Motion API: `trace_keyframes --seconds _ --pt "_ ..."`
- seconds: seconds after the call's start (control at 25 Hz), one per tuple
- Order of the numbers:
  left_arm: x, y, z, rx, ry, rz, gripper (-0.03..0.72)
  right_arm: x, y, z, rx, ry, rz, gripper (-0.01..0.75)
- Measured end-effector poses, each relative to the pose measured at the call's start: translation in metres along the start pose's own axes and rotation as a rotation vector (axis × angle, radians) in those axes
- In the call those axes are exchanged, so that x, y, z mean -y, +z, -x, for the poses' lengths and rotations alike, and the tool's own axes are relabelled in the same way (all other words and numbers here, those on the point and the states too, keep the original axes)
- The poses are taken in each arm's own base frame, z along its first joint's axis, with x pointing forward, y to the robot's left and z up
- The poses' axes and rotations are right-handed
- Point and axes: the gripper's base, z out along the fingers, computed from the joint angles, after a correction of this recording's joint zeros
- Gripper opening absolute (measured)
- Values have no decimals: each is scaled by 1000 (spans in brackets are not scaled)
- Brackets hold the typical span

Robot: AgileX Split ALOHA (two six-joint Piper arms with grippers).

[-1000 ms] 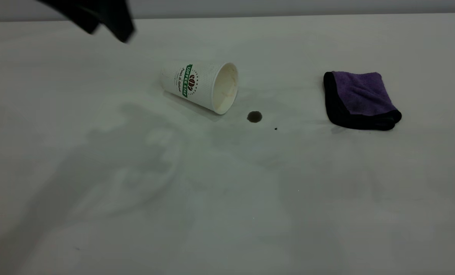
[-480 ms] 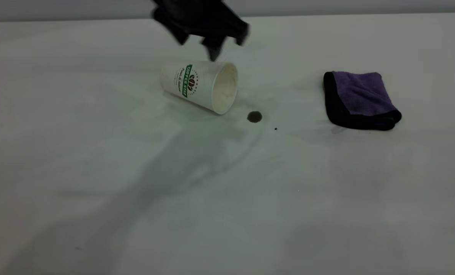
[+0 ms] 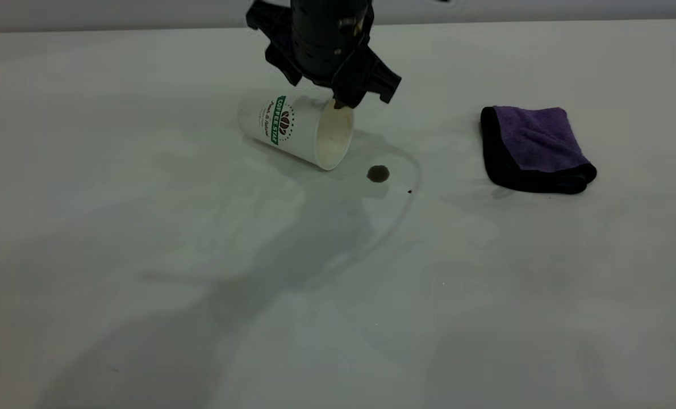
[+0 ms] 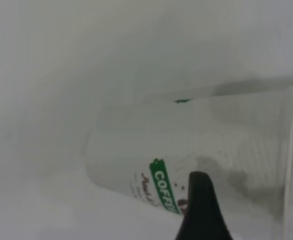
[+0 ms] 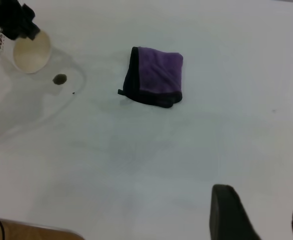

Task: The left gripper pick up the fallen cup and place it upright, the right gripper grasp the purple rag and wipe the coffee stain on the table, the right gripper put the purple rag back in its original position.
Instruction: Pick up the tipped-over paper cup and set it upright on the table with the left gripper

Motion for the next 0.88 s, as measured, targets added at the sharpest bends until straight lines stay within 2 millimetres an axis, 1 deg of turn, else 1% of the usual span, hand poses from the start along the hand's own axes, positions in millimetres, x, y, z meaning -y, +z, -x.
trace_keyframes --seconds 0.24,0.68,0.88 --pt "2 7 -1 23 0 15 576 0 0 0 0 0 0 346" --pt "7 27 -13 -6 37 47 571 0 0 0 0 0 0 346" --pt "4 32 -16 -11 39 114 547 0 0 0 0 0 0 346"
